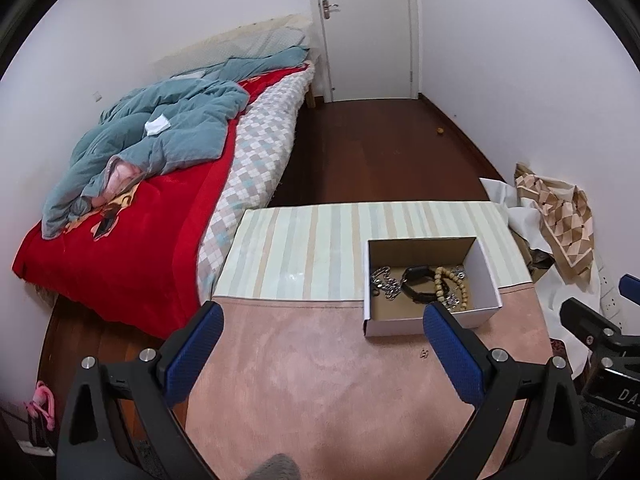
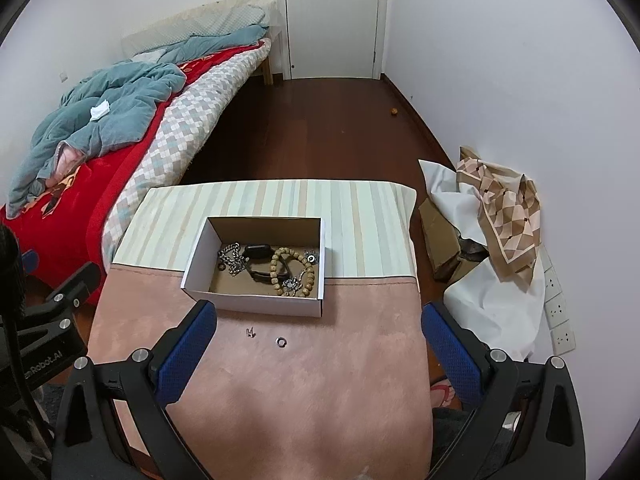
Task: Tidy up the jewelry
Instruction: 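Move the right tool toward the second small black ring on the table, then close the right tool on the small black ring and lift it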
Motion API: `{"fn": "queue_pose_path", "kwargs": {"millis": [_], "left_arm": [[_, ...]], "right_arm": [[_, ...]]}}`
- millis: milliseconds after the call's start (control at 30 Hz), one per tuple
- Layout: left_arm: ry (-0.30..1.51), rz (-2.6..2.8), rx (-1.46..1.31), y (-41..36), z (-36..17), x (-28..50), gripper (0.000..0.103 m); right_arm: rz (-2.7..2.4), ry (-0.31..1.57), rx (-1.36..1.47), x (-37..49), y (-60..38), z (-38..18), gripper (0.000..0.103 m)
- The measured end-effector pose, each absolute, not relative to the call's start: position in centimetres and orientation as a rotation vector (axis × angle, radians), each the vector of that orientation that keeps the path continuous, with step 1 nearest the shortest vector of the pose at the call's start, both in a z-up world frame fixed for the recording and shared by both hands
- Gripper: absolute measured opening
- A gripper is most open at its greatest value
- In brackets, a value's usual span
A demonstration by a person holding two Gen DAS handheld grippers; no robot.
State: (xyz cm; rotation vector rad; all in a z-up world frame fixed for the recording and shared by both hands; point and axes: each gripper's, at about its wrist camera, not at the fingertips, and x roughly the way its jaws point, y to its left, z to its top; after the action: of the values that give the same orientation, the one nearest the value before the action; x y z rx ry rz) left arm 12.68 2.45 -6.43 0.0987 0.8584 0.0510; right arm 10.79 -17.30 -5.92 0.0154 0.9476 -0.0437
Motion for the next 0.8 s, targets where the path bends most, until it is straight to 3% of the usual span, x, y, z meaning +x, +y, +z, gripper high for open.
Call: {"fn": "queue_pose_path", "kwargs": {"millis": [267,333,400,500,667,800], "left_arm": [[0.962,0.194,0.177,3.2,-14.0,13.8,0.102],[1.010,0.231,0.205,3.5,-16.8,14.3,0.102],[1.061,0.251,0.209,4.1,-19.0,14.8,0.102],[1.144,0.252,0.178,4.9,-21.9,15.5,0.102],[1.212,0.245,0.156,5.8,-24.1,16.2,0.102],[1.225,0.239,0.156,6.1,-24.7,16.4,0.102]], "right_arm": [[0.004,1.030,0.049,11.8,-17.8,-13.7,0.102],[0.008,1.051,0.046,12.1,-17.8,-17.1,0.086],[0.046,1.093,0.062,12.7,-17.4,-20.2,0.048],[0.113,1.128,0.116,13.5,-16.9,-24.4,0.045],[0.172,1.099,0.100,13.9,-14.9,-27.0,0.045],[0.158,1.065,0.039,14.1,-13.9,-27.5,0.032]]}}
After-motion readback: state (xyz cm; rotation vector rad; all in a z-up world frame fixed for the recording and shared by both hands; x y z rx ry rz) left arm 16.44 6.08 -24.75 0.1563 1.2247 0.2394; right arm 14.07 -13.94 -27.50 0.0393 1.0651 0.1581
